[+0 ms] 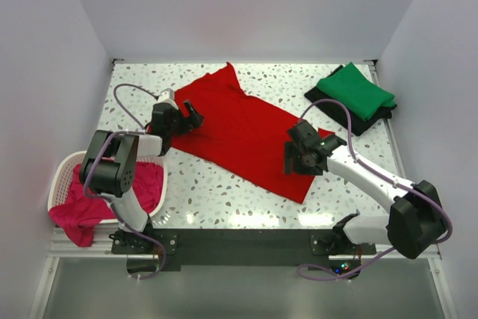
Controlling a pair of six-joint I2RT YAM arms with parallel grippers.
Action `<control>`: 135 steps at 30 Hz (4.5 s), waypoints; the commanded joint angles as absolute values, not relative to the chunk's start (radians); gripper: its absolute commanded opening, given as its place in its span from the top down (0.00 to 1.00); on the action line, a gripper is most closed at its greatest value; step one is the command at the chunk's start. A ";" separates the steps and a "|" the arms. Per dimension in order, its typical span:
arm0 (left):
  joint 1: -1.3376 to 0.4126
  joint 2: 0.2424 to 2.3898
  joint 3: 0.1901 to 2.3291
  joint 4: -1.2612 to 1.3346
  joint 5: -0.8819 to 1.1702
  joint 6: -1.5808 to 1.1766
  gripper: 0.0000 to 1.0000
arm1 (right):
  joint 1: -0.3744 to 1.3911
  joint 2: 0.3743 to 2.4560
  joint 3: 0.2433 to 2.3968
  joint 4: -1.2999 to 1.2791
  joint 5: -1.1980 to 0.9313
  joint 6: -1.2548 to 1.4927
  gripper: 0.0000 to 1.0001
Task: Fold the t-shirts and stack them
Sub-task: Fold the tshirt
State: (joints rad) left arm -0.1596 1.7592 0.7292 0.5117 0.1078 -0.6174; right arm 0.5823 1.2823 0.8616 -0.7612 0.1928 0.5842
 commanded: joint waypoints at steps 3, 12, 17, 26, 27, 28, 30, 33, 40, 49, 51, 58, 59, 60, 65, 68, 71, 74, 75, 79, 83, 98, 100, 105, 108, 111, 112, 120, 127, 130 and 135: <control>-0.169 1.779 0.770 0.574 0.144 -0.644 0.01 | 0.586 1.278 0.882 -0.735 0.209 0.572 0.28; -0.192 1.792 0.813 0.580 0.161 -0.658 0.01 | 0.586 1.289 0.881 -0.729 0.209 0.572 0.28; -0.201 1.835 0.853 0.583 0.169 -0.660 0.01 | 0.586 1.296 0.879 -0.724 0.209 0.571 0.28; -0.238 1.910 0.937 0.595 0.184 -0.657 0.02 | 0.586 1.295 0.871 -0.718 0.207 0.577 0.28; -0.250 1.916 0.946 0.594 0.183 -0.655 0.02 | 0.587 1.295 0.870 -0.718 0.207 0.578 0.28; -0.255 1.919 0.953 0.592 0.183 -0.653 0.01 | 0.586 1.296 0.870 -0.718 0.207 0.578 0.28; -0.273 1.927 0.976 0.586 0.173 -0.649 0.01 | 0.586 1.295 0.870 -0.716 0.212 0.580 0.28; -0.297 1.934 1.003 0.566 0.157 -0.634 0.01 | 0.586 1.296 0.870 -0.716 0.213 0.583 0.28; -0.318 1.922 1.020 0.607 0.195 -0.623 0.02 | 0.581 1.305 0.874 -0.687 0.239 0.586 0.28; -0.298 1.833 0.970 0.663 0.233 -0.594 0.00 | 0.542 1.419 0.936 -0.583 0.244 0.552 0.26; -0.264 1.839 0.954 0.673 0.239 -0.606 0.00 | 0.535 1.436 0.945 -0.555 0.238 0.545 0.26; -0.173 1.930 0.919 0.742 0.299 -0.650 0.00 | 0.520 1.520 0.948 -0.465 0.206 0.531 0.26; -0.161 1.954 0.919 0.745 0.308 -0.658 0.00 | 0.519 1.543 0.945 -0.462 0.203 0.531 0.26; -0.155 1.963 0.917 0.752 0.319 -0.667 0.00 | 0.518 1.555 0.942 -0.459 0.195 0.529 0.27; -0.123 1.976 0.871 0.779 0.325 -0.709 0.00 | 0.518 1.601 0.911 -0.446 0.167 0.549 0.27; -0.114 1.965 0.842 0.775 0.305 -0.718 0.00 | 0.517 1.611 0.884 -0.446 0.149 0.561 0.27; -0.112 1.948 0.812 0.758 0.267 -0.727 0.00 | 0.518 1.608 0.850 -0.448 0.140 0.578 0.29; -0.110 1.915 0.759 0.756 0.213 -0.744 0.00 | 0.520 1.577 0.810 -0.446 0.124 0.597 0.30; -0.110 1.907 0.732 0.758 0.201 -0.747 0.00 | 0.520 1.568 0.798 -0.446 0.120 0.600 0.30; -0.110 1.862 0.674 0.762 0.155 -0.746 0.00 | 0.520 1.502 0.732 -0.440 0.091 0.620 0.30; -0.110 1.815 0.624 0.784 0.141 -0.752 0.00 | 0.526 1.444 0.680 -0.437 0.057 0.627 0.30; -0.153 1.707 0.820 0.603 0.049 -0.649 0.00 | 0.402 1.273 0.813 -0.526 0.203 0.511 0.24; -0.169 1.732 0.917 0.546 0.023 -0.615 0.00 | 0.319 1.288 0.819 -0.488 0.189 0.497 0.25; -0.175 1.833 1.190 0.442 0.009 -0.529 0.00 | 0.181 1.364 0.848 -0.392 0.154 0.489 0.26; -0.175 1.928 1.358 0.387 0.008 -0.476 0.00 | 0.111 1.445 0.877 -0.376 0.140 0.473 0.27; -0.173 2.048 1.550 0.295 0.049 -0.427 0.03 | 0.054 1.512 0.907 -0.368 0.126 0.462 0.31; -0.175 2.104 1.598 0.273 0.087 -0.420 0.03 | 0.043 1.522 0.905 -0.361 0.117 0.463 0.33; -0.175 2.243 1.807 0.264 0.167 -0.351 0.09 | -0.024 1.546 0.897 -0.313 0.121 0.462 0.45; -0.175 2.353 1.878 0.301 0.277 -0.330 0.10 | -0.029 1.585 0.933 -0.307 0.193 0.462 0.54; -0.181 2.382 1.888 0.331 0.316 -0.324 0.10 | -0.031 1.591 0.933 -0.290 0.219 0.468 0.57; -0.195 2.421 1.937 0.302 0.301 -0.296 0.10 | -0.032 1.621 0.945 -0.284 0.235 0.469 0.61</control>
